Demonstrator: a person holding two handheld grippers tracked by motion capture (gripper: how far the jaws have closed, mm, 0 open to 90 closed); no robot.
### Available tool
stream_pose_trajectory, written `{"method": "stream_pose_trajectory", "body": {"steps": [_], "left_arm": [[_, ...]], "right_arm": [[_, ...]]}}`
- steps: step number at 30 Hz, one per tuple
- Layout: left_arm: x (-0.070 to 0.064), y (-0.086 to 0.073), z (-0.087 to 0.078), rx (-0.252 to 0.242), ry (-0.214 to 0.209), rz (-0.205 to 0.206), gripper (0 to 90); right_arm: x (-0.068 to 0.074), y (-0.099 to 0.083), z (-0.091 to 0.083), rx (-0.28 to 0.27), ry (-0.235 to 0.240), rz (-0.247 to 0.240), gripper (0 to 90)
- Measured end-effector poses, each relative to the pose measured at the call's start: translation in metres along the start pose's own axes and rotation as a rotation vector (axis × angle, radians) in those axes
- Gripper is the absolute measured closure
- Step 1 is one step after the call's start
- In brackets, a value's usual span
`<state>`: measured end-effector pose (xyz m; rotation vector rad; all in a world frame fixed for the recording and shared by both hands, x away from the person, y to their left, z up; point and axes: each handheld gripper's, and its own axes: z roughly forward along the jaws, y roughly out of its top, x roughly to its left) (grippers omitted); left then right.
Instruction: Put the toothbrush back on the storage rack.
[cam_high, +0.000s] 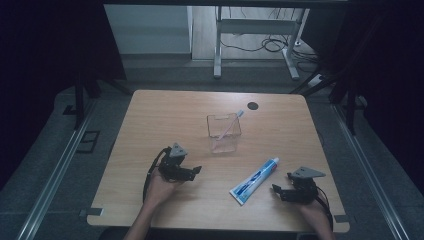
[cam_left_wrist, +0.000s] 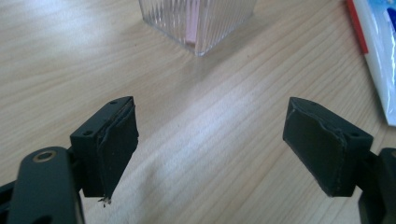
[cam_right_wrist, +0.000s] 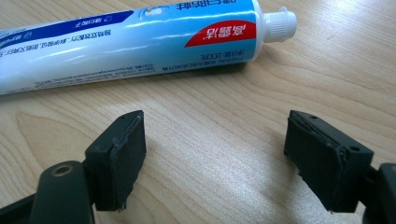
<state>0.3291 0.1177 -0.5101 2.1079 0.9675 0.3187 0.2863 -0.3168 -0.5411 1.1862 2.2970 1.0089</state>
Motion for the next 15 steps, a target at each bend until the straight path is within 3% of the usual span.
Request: {"method": "stream_pose_trajectory", "body": {"steps": [15], "left_arm": [[-0.004, -0.023, 0.009, 0.080, 0.027, 0.040, 14.7]], "right_arm": [[0.000, 0.000, 0.000, -0.002, 0.000, -0.003, 21.0]]}}
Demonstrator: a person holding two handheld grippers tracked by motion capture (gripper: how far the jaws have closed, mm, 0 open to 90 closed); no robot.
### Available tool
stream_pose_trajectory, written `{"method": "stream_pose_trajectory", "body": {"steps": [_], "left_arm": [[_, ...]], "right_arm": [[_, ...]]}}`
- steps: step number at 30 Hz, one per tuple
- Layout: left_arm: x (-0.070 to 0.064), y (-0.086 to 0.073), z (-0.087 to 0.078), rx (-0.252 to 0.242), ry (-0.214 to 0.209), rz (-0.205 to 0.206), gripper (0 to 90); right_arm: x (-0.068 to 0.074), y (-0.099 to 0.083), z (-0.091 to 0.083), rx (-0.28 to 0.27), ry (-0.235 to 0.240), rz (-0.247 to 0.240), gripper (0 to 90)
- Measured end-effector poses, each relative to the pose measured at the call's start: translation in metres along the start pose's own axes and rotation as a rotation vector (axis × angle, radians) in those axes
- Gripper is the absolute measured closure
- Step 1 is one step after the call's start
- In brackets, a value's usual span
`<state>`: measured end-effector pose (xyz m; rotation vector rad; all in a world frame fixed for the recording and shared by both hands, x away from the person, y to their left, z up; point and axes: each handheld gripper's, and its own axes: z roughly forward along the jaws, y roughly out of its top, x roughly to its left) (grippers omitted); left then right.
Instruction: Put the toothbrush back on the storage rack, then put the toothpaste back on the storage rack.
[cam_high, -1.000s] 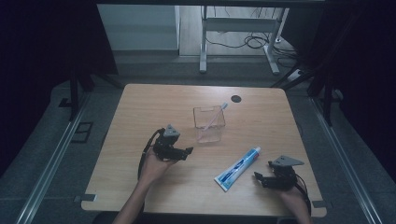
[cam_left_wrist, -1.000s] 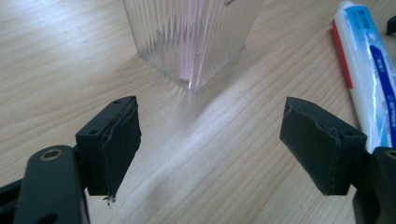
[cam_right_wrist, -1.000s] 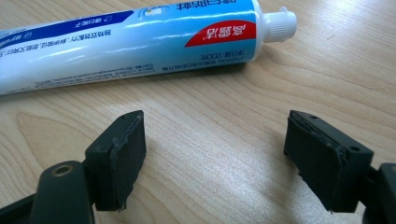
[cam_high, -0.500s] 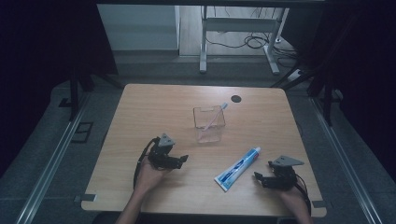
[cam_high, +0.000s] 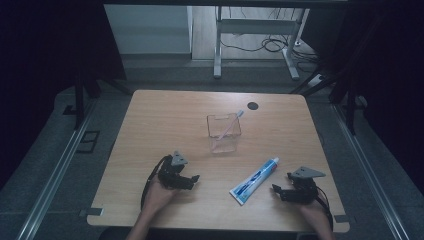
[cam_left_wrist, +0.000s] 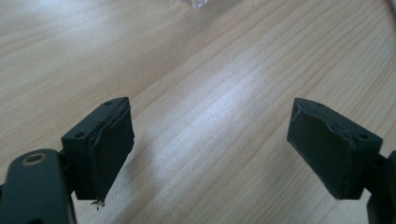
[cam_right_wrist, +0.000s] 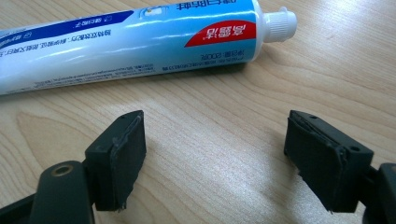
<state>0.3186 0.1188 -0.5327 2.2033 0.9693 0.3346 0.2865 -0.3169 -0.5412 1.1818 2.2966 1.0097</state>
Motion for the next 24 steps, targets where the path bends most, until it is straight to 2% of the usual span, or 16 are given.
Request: {"method": "stream_pose_trajectory", "body": {"steps": [6, 11, 16, 24], "left_arm": [[0.0005, -0.0053, 0.0064, 0.031, 0.016, 0.004, 14.3], [0.0018, -0.0089, 0.0067, 0.001, 0.015, 0.007, 14.0], [0.0018, -0.0095, 0.0063, 0.000, 0.017, 0.006, 13.9], [0.0013, -0.0097, 0.0062, -0.001, 0.020, 0.003, 13.9]], "right_arm": [[0.0001, 0.0000, -0.0001, 0.001, 0.000, 0.002, 21.0], [0.0001, 0.0000, -0.0002, 0.001, 0.001, 0.004, 21.2], [-0.0004, -0.0001, -0.0004, -0.004, 0.002, 0.002, 23.0], [-0.0022, 0.0020, -0.0049, 0.017, 0.033, 0.033, 30.2]]}}
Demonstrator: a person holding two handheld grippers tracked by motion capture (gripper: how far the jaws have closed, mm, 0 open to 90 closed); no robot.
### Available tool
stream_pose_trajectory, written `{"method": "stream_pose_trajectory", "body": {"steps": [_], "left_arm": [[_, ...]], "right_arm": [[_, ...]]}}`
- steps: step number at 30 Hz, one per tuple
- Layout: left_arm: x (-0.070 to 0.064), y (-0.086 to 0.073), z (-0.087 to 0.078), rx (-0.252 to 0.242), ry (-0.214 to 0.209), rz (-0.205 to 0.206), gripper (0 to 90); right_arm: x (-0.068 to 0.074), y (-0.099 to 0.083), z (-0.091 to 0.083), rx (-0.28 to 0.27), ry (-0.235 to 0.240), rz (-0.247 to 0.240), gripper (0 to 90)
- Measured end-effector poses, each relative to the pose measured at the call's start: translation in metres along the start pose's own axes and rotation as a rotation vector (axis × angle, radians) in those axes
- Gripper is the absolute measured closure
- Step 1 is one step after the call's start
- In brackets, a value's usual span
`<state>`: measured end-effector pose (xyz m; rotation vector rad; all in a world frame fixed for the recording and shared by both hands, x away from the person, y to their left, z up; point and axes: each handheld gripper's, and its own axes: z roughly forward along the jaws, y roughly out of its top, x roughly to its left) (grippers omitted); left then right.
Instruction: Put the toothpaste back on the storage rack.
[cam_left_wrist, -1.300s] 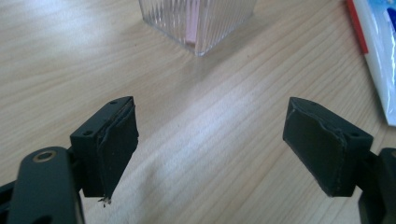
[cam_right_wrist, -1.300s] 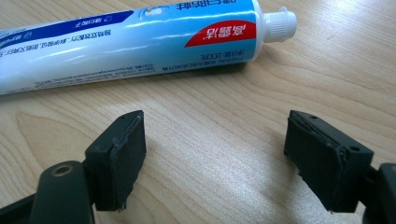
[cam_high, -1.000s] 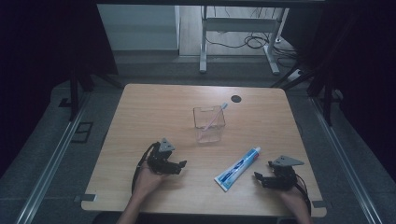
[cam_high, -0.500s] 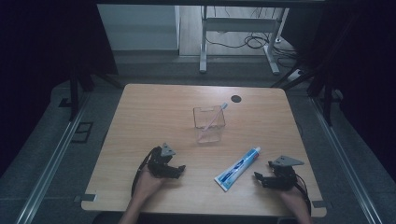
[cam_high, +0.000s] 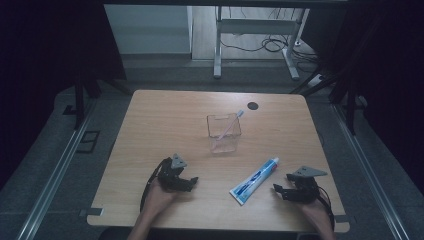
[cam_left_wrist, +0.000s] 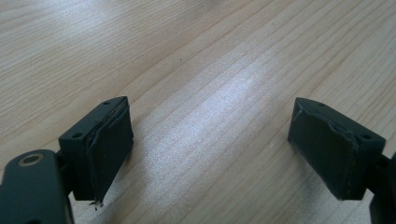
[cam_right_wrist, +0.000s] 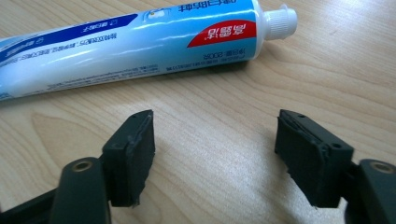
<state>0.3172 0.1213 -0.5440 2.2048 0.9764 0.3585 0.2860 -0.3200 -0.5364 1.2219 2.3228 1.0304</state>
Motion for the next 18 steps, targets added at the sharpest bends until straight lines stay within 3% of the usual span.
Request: {"method": "stream_pose_trajectory", "body": {"steps": [10, 18], "left_arm": [[0.000, 0.000, 0.000, 0.000, 0.003, -0.003, 14.0], [-0.001, 0.000, 0.000, 0.000, 0.006, -0.006, 14.2]], "right_arm": [[-0.001, 0.007, -0.008, 0.019, 0.040, 0.029, 34.5], [0.005, 0.018, -0.018, -0.038, 0.099, 0.007, 56.7]]}}
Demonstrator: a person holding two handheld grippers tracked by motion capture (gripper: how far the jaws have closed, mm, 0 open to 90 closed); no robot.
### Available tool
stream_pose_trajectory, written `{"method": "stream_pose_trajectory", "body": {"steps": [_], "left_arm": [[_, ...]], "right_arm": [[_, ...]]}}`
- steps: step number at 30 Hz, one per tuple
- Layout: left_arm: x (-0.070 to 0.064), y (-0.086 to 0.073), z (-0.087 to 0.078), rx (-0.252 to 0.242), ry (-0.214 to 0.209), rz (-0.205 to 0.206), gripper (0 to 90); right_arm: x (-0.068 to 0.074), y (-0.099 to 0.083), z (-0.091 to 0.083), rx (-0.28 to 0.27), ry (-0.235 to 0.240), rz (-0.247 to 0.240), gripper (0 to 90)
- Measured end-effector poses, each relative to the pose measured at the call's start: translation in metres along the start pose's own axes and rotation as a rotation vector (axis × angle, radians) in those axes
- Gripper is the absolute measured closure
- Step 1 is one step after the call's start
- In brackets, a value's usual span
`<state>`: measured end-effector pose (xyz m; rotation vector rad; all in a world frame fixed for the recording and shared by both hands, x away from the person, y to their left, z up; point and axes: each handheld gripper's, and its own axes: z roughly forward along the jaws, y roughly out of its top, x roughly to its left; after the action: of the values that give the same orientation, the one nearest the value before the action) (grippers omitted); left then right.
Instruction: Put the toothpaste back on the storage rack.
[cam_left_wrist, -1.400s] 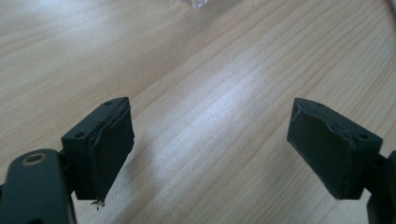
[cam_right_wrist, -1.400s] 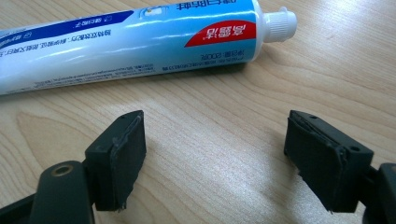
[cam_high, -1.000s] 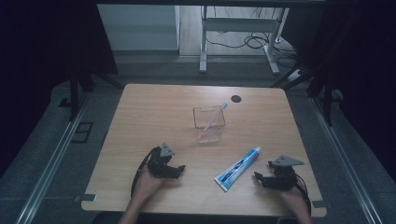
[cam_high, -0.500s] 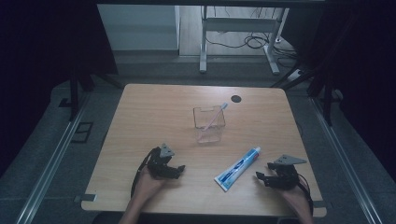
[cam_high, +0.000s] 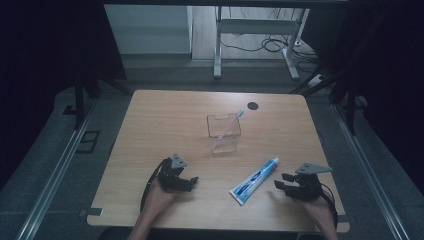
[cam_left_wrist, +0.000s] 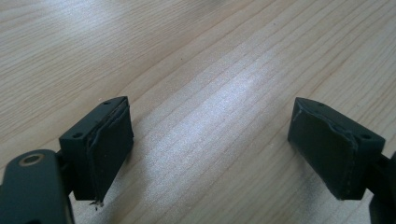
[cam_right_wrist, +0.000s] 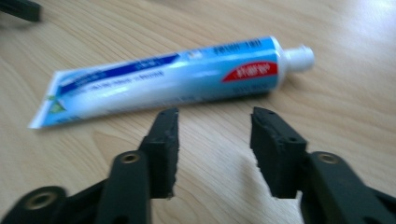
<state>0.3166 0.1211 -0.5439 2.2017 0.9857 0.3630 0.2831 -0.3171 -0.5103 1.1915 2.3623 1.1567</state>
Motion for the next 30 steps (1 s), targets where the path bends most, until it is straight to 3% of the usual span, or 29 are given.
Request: {"method": "stream_pose_trajectory", "body": {"steps": [6, 9, 16, 30], "left_arm": [[0.000, 0.000, 0.000, 0.000, 0.000, 0.000, 14.2], [0.000, 0.000, 0.000, 0.000, 0.000, 0.000, 14.2], [0.000, 0.000, 0.000, 0.000, 0.000, 0.000, 14.2], [0.000, 0.000, 0.000, 0.001, 0.000, 0.000, 14.2]], "right_arm": [[0.004, 0.007, 0.001, 0.005, 0.034, -0.029, 75.9], [0.003, 0.012, 0.004, 0.007, 0.048, -0.028, 81.1], [-0.003, 0.030, 0.012, 0.000, 0.039, -0.056, 82.4], [-0.014, 0.067, 0.040, 0.019, 0.031, -0.034, 89.8]]}}
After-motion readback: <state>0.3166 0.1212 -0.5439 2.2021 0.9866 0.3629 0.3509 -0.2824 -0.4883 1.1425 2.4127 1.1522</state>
